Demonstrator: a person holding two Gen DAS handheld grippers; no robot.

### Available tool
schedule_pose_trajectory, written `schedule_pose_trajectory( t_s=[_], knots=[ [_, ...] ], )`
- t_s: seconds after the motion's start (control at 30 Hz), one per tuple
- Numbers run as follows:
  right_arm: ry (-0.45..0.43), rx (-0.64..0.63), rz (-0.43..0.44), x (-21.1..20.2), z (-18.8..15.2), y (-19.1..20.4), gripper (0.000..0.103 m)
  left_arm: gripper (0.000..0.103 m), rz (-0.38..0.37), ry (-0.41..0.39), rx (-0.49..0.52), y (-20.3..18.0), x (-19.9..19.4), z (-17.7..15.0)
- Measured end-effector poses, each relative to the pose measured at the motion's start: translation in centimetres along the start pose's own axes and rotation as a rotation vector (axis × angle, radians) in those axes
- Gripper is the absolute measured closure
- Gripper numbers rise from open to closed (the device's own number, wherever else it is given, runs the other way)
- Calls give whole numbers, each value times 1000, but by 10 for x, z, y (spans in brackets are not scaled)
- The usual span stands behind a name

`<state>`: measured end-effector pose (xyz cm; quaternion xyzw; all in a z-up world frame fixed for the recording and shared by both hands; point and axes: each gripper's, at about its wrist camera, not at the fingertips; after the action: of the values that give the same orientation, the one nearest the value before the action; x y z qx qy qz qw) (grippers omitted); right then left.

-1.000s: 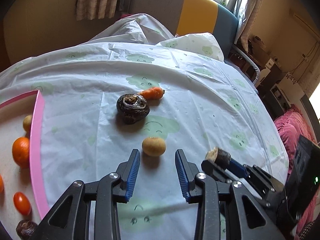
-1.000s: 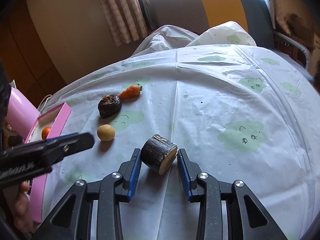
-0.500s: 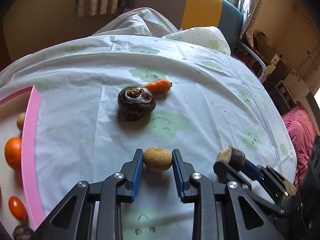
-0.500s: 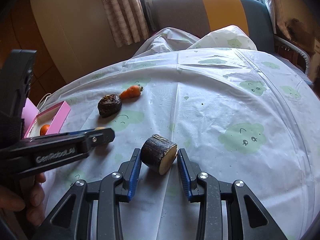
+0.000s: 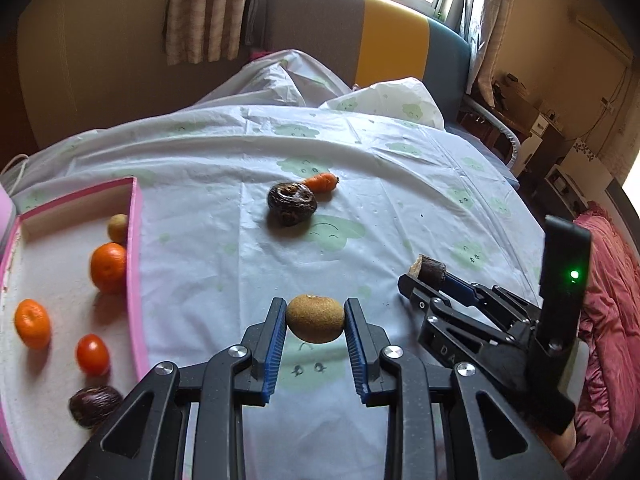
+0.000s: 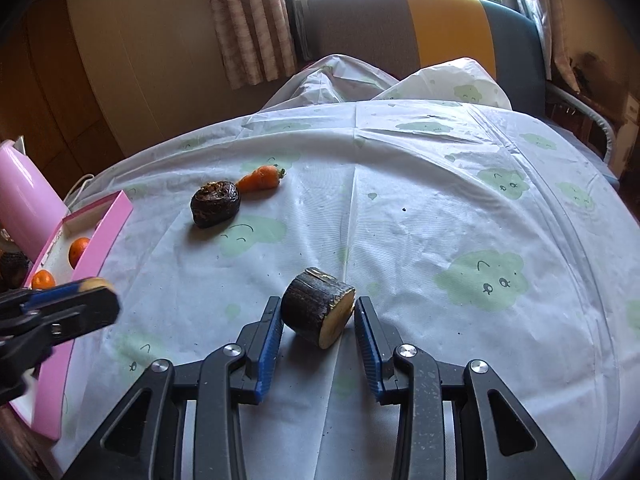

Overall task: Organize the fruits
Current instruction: 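Grasp the second small kiwi with the left gripper while the right holds the root slice, then lower the kiwi into the tray and open the left gripper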

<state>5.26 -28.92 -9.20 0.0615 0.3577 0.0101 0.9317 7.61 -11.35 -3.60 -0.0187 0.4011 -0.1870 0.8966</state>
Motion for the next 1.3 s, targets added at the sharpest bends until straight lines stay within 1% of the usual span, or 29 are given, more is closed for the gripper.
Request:
schedule_pose_trajectory(
  t_s=[0.13, 0.33, 0.57, 0.73, 0.87, 0.97, 1.07, 1.2, 1.27, 1.3],
  knots=[
    [2, -20, -19, 0, 0, 3, 67, 74, 25, -39, -5, 11, -20, -2],
    [6, -46, -43, 1, -1, 6, 67, 74, 63, -74, -28, 32, -43, -5],
    [8, -61, -58, 2, -1, 9, 67, 74, 99, -83, -72, 59, -55, -11],
    [10, -64, -62, 3, -1, 9, 68, 74, 126, -82, -118, 87, -57, -12],
    [10, -66, -63, 3, -1, 10, 68, 74, 158, -85, -199, 127, -57, -7],
    [10, -66, -63, 3, -1, 10, 68, 74, 197, -86, -256, 160, -54, 0],
    [10, -66, -63, 3, -1, 10, 68, 74, 218, -87, -283, 184, -48, 8],
    [10, -62, -60, 3, -1, 9, 68, 73, 266, -78, -266, 196, -35, 16],
    [9, -60, -58, 3, -1, 8, 68, 69, 284, -61, -277, 199, -30, 18],
    [9, -58, -57, 2, -2, 8, 68, 69, 282, -59, -285, 200, -30, 17]
  ],
)
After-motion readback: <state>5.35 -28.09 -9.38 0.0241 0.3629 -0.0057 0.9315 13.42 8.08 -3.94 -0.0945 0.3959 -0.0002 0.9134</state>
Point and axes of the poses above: each gripper's, at about its wrist camera, not at the fingertips, and x roughly the way its jaws point, y to its left, z to its top, and after that the axes turned 7 degrees about -y, right-handed
